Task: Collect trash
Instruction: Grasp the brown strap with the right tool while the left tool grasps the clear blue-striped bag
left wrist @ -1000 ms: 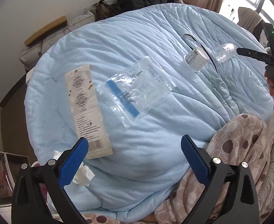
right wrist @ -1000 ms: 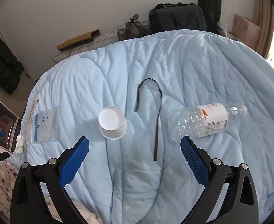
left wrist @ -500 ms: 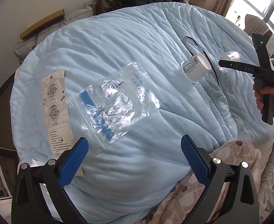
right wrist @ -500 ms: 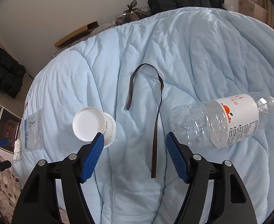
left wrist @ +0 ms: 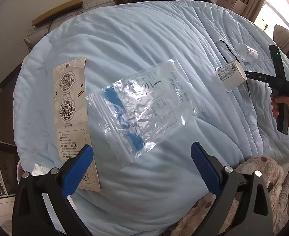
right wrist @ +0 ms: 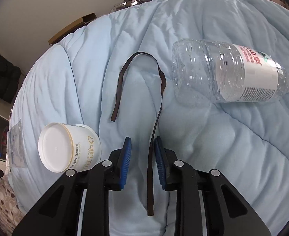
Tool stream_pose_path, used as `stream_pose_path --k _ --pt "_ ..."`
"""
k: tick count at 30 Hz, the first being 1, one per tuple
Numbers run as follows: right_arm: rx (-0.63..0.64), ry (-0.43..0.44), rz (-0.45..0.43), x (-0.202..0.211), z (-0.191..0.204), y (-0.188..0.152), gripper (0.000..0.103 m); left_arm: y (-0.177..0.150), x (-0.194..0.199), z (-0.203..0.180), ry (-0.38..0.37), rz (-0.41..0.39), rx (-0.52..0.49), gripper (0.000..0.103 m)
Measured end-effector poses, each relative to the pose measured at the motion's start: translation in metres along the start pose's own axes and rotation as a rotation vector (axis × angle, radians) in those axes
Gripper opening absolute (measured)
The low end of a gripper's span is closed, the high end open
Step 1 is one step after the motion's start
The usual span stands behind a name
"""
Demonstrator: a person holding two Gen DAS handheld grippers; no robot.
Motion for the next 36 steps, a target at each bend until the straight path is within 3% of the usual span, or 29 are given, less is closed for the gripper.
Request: stream_pose_path --k 2,5,12,19,23,28,30,36 --pt "0.014 -0.003 -0.026 0.004 0.004 -0.002 0.003 -0.001 -0.001 0.0 0.007 0.003 -0.002 0.098" --pt "-0.033 0.033 -0.095 0.027 0.002 -0.005 0.0 -0.001 0.001 0.0 0.016 -0.003 -0.007 0.098" --pt "-0.066 0.07 -0.202 0.09 -0.002 -0.014 0.0 -0.002 0.002 -0.006 0.003 -0.013 -0.012 0.098" --pt "-0.052 0.099 -0.235 0.131 0.0 -0.026 0.0 -0.005 -0.007 -0.015 0.002 0.003 -0.045 0.098" --pt "-0.039 0.141 -0.254 0.148 0.012 -0.04 0.0 0.0 -0.015 -0.01 -0.005 -0.015 -0.007 0.098" --pt "-0.028 0.212 -0.28 0.177 0.037 -0.066 0.0 0.023 -0.033 -0.007 0.048 -0.069 -0.04 0.098" --pt "-0.037 0.212 -0.299 0.186 0.043 -0.074 0.0 0.03 -0.049 -0.008 0.057 -0.057 -0.068 0.098" --pt "-0.043 0.167 -0.32 0.202 0.045 -0.092 0.0 0.046 -0.072 -0.007 0.186 -0.095 -0.116 0.098"
Point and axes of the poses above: each gripper's, at about its wrist camera, not at the fingertips, and x roughly against the way its jaws point, z to its left, y to its top, the point moved 3 cm from there along -x, roughly the way its jaws point, and after that the axes turned 8 degrees about -z, right-handed, at the moved point
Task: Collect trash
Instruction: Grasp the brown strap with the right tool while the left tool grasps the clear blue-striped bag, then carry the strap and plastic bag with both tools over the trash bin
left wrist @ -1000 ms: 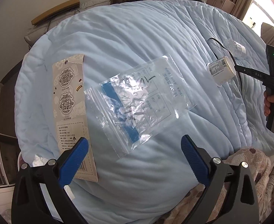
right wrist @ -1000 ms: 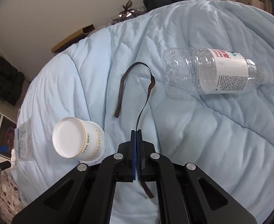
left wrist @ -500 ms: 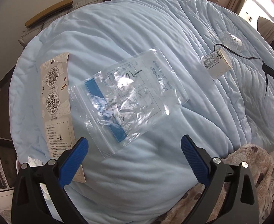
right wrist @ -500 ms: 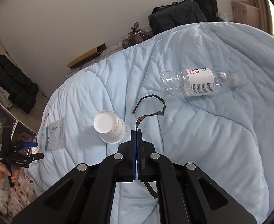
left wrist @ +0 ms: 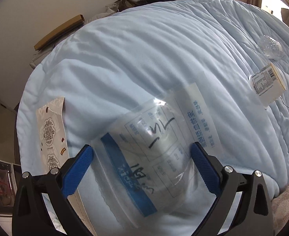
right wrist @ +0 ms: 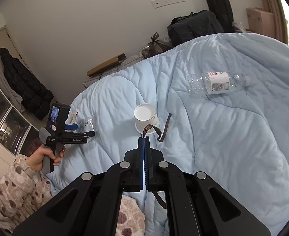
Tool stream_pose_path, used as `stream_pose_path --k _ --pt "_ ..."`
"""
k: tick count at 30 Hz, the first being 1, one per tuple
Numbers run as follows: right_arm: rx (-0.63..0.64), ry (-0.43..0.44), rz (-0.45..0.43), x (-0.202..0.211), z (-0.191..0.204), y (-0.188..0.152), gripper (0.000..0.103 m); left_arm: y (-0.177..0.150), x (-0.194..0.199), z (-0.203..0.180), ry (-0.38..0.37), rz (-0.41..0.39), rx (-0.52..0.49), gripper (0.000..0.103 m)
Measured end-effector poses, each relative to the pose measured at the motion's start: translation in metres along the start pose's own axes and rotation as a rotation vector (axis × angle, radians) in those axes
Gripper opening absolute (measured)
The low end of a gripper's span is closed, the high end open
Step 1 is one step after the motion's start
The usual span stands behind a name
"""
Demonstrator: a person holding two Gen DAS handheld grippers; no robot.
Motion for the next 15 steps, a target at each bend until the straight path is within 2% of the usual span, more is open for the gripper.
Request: stream_pose_path --k 2,5,10,12,13,15 --pt "-0.011 0.001 0.002 0.003 -0.001 -0.003 0.0 0.0 -0.008 0.002 -0.003 0.014 0.02 0.098" --pt "-0.028 -0.008 0.009 0.003 -0.005 -0.009 0.0 -0.003 -0.016 0.0 -0.054 0.04 0.035 0.097" --pt "-0.043 -0.004 0.007 0.003 -0.005 -0.013 0.0 -0.014 0.0 -0.025 -0.17 0.078 -0.081 0.079" --pt "-0.043 -0.005 0.004 0.002 -0.004 -0.013 0.0 -0.018 0.004 -0.03 -0.2 0.088 -0.08 0.061" --pt "-0.041 -0.006 0.004 0.001 -0.004 -0.013 0.0 -0.018 0.005 -0.028 -0.214 0.09 -0.06 0.056" --pt "-0.037 -0.007 -0.004 0.003 -0.001 -0.012 0.0 -0.015 0.011 -0.02 -0.226 0.085 -0.003 0.031"
Point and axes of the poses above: each gripper's, at about its wrist camera, not at the fingertips, and x roughly against the way its jaws point, z to its left, y to its top, the point moved 3 cm from there along -x, roughly the way its jaws point, and after that the axes turned 8 degrees about -z, right-handed, at the moved point
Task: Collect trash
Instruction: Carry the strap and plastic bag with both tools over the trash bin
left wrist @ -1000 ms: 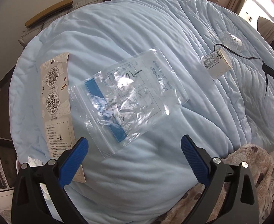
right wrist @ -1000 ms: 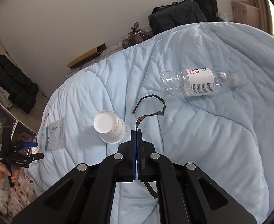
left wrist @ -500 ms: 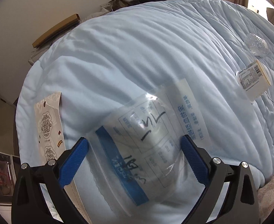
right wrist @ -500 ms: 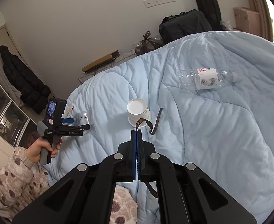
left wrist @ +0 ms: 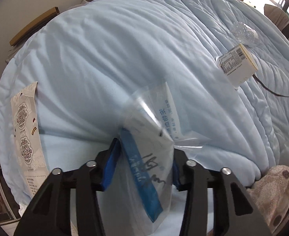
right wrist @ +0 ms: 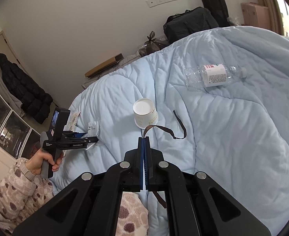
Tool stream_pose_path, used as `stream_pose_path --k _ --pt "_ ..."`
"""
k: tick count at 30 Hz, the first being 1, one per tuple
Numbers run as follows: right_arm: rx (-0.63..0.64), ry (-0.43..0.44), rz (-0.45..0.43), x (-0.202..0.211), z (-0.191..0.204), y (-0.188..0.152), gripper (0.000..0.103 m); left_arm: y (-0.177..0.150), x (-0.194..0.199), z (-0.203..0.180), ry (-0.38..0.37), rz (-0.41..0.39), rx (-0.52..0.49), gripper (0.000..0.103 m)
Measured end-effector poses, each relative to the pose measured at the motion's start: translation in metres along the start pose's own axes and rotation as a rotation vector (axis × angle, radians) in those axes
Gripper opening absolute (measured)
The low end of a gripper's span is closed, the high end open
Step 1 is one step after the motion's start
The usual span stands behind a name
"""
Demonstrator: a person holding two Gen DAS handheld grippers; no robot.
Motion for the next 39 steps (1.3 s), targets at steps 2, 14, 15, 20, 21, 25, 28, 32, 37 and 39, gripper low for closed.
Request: stream_pose_path --k 2,14,15,20,21,25,28,32,37,39 --pt "0.003 0.002 -0.008 0.003 0.002 0.002 0.0 0.003 0.013 0.007 -0.044 -0.013 0.069 0.023" --pt "0.04 0.099 -0.07 0.028 0.042 0.024 0.0 -0.007 0.144 0.014 -0.153 -0.226 0.12 0.007" --pt "0.045 0.114 -0.074 0.029 0.05 0.026 0.0 -0.009 0.15 0.021 -0.144 -0.236 0.115 0.006" --pt "0.141 0.165 -0.083 0.033 0.099 0.038 0.0 -0.026 0.181 0.062 -0.081 -0.284 0.125 0.004" --pt "0.165 0.18 -0.083 0.032 0.112 0.04 0.0 -0.03 0.186 0.073 -0.074 -0.291 0.141 0.004" --pt "0.261 0.205 -0.067 0.021 0.161 0.046 0.0 -0.05 0.208 0.118 -0.059 -0.326 0.191 0.004" --pt "0.329 0.259 -0.042 0.008 0.204 0.044 0.0 -0.066 0.227 0.154 -0.025 -0.347 0.221 0.004" --pt "0.423 0.355 -0.012 -0.008 0.266 0.038 0.0 -0.092 0.25 0.199 0.03 -0.37 0.265 0.004" --pt "0.503 0.501 0.066 -0.038 0.343 0.027 0.0 -0.129 0.267 0.254 0.087 -0.373 0.317 0.004" --pt "0.554 0.546 0.098 -0.051 0.375 0.019 0.0 -0.145 0.27 0.274 0.114 -0.364 0.33 0.004"
Point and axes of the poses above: each gripper's, at about its wrist camera, not at the fingertips, and x roughly against the way its jaws point, z to its left, y to its top, the point moved 3 cm from there along -x, roughly the way its jaws point, and after that the axes turned 8 degrees about -z, right-handed, at the moved point
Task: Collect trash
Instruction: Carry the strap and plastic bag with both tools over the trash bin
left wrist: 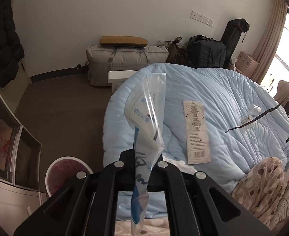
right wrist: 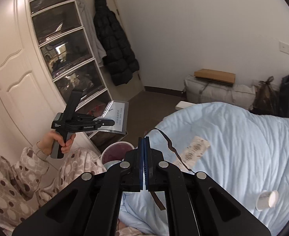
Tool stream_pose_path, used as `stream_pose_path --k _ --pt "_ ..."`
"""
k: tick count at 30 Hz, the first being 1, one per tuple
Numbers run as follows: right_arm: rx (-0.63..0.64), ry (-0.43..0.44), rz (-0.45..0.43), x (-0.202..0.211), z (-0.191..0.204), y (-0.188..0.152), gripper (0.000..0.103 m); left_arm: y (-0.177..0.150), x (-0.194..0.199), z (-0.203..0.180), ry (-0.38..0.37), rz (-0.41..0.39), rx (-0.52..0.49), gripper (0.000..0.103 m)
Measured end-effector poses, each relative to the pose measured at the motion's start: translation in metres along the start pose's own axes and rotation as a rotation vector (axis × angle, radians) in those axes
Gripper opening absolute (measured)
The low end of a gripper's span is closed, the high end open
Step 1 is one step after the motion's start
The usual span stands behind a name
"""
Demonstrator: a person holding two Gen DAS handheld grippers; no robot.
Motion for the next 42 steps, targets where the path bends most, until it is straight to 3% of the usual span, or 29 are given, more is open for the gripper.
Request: stream_pose_path --k 8,20,29,35,42 --pt "0.12 0.15 0.122 -0.117 0.066 0.021 0.0 -0.043 0.009 0.099 0.078 0.051 0.086 0.004" --pt "0.233 0.29 0.276 -0.257 0.153 0.023 0.0 -0.116 -0.01 0.21 0.106 0.151 0.218 0.004" --pt "0.351 0.332 0.392 -0.342 0.206 -0.001 0.0 -0.166 -0.065 0.253 0.077 0.275 0.265 0.004" --pt "0.383 0.334 0.492 -0.407 0.208 -0.034 0.0 -0.195 -0.108 0.275 0.068 0.355 0.338 0.004" --pt "0.45 0.387 0.585 -0.455 0.21 -0.073 0.0 -0.211 -0.127 0.277 0.059 0.405 0.312 0.004"
Point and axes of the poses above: each gripper's, at about its wrist camera, not at the fingertips, and x roughly against the way its jaws point, z to its left, y to its top, the point moved 3 cm from there along -x, roughly the way its jaws point, and after that the axes turned 8 degrees about -z, right-handed, at the moved point
